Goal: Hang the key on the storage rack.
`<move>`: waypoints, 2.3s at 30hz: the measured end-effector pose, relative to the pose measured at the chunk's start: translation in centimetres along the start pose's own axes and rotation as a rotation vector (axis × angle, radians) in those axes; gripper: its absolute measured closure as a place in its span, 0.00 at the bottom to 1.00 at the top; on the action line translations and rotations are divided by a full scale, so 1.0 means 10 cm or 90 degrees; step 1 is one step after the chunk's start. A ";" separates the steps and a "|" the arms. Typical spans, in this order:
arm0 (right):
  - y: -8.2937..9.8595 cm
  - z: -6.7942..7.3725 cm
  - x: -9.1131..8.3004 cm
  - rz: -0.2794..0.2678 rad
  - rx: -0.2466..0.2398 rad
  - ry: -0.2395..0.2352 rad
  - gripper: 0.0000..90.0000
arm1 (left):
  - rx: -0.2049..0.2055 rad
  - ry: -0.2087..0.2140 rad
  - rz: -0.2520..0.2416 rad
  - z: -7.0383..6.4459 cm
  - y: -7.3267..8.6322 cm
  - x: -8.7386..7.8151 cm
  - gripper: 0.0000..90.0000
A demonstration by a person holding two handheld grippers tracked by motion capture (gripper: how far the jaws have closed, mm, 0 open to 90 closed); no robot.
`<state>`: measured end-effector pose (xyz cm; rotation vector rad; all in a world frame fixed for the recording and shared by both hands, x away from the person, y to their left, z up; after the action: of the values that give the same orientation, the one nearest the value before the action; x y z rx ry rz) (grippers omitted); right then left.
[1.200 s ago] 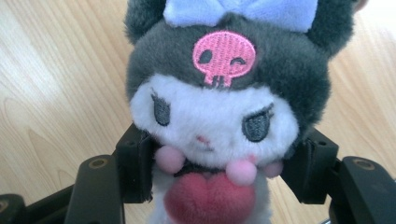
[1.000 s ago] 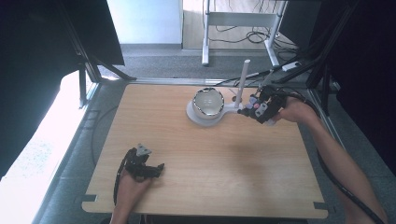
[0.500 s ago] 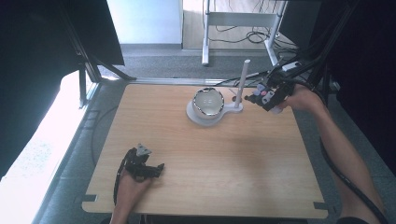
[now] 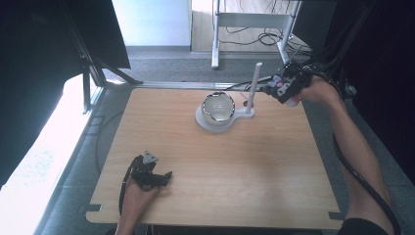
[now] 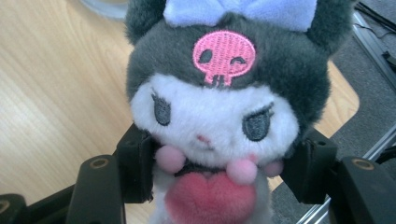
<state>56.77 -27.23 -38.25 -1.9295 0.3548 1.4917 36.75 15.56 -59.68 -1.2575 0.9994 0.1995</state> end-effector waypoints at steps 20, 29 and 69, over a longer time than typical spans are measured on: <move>-0.32 -0.19 -0.09 -0.023 0.018 0.021 0.41 | 0.000 0.000 0.000 0.00 0.00 0.00 0.04; -0.39 -0.16 -0.13 -0.032 0.018 0.027 0.41 | 0.000 0.000 0.000 0.00 0.00 0.00 0.04; -0.16 0.17 1.00 0.003 0.015 -0.020 0.42 | 0.000 -0.001 0.000 0.00 0.00 0.00 0.04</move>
<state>59.59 -23.16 -47.25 -1.8863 0.3612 1.5136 36.74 15.56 -59.69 -1.2579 0.9986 0.2003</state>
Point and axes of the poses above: each handheld gripper's, and its own axes: x roughly forward along the jaws, y roughly out of its underside, z roughly to its left, the point moved 10 cm from there along x, roughly forward along the jaws, and after that the axes turned 2 degrees about -z, right-handed, at the moved point
